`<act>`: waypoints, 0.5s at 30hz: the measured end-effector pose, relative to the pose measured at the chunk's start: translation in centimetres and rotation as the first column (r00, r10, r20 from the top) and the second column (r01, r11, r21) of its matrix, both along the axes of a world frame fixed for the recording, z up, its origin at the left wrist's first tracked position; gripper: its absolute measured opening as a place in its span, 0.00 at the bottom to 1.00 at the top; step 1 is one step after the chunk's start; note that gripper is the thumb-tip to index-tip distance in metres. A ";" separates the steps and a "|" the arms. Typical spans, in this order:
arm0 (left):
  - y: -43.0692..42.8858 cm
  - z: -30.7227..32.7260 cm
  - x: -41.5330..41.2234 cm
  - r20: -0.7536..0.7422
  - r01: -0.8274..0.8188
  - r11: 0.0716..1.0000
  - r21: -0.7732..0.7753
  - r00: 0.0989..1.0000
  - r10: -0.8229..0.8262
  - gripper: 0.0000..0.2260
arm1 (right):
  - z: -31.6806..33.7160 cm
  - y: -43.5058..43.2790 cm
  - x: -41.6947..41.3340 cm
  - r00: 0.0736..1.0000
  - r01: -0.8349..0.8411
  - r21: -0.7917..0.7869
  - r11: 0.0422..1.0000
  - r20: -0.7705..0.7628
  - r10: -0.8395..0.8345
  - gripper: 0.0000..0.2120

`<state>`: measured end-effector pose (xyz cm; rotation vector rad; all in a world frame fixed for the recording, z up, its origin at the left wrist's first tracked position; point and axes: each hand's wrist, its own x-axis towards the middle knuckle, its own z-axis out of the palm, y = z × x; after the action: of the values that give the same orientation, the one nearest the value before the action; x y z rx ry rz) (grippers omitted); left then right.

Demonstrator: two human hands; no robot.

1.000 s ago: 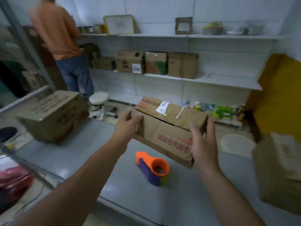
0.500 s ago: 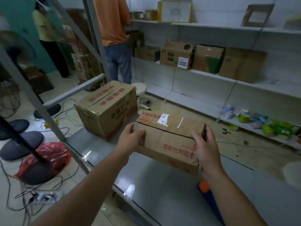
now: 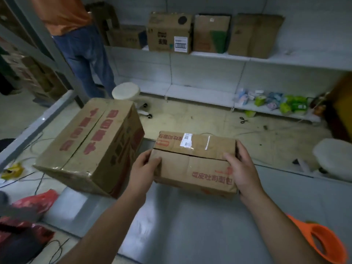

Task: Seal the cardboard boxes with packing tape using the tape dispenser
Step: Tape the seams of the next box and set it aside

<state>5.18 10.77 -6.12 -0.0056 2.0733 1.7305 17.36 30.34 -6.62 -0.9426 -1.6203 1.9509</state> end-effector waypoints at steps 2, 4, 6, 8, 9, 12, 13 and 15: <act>-0.6 -1.0 -1.3 0.048 0.068 0.997 0.044 0.996 -0.070 0.12 | -0.6 -1.1 -0.2 0.997 0.074 0.003 0.997 0.034 -0.074 0.20; -1.4 -2.0 -2.2 0.088 0.114 0.990 0.080 0.989 -0.121 0.12 | -0.9 -2.6 -0.3 0.990 0.126 0.032 0.992 0.061 -0.127 0.20; -2.5 -3.2 -2.8 0.122 0.157 0.984 0.085 0.978 -0.166 0.14 | -1.5 -3.7 -0.3 0.987 0.134 0.042 0.990 0.089 -0.137 0.21; -3.6 -4.2 -3.1 0.150 0.167 0.982 0.085 0.972 -0.178 0.17 | -2.2 -4.6 -0.3 0.984 0.126 0.035 0.991 0.125 -0.129 0.22; -4.0 -4.7 -3.3 0.151 0.171 0.982 0.079 0.972 -0.181 0.19 | -2.6 -4.9 -0.3 0.979 0.132 0.024 0.991 0.153 -0.134 0.23; -5.0 -6.1 -3.7 0.123 0.281 0.960 0.018 0.952 -0.281 0.28 | -4.3 -5.5 -0.4 0.951 0.096 0.051 0.994 0.290 -0.107 0.21; -5.2 -6.6 -3.7 0.112 0.333 0.943 -0.015 0.937 -0.330 0.28 | -5.0 -5.8 -0.4 0.931 0.078 0.079 0.994 0.350 -0.101 0.20; -5.4 -7.3 -3.7 0.060 0.407 0.909 -0.092 0.913 -0.403 0.24 | -5.9 -6.5 -0.3 0.888 0.063 0.147 0.987 0.443 -0.123 0.18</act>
<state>1.47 5.38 -13.43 0.3349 1.9611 1.3597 17.08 23.89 -12.49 -1.4732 -1.8769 1.6153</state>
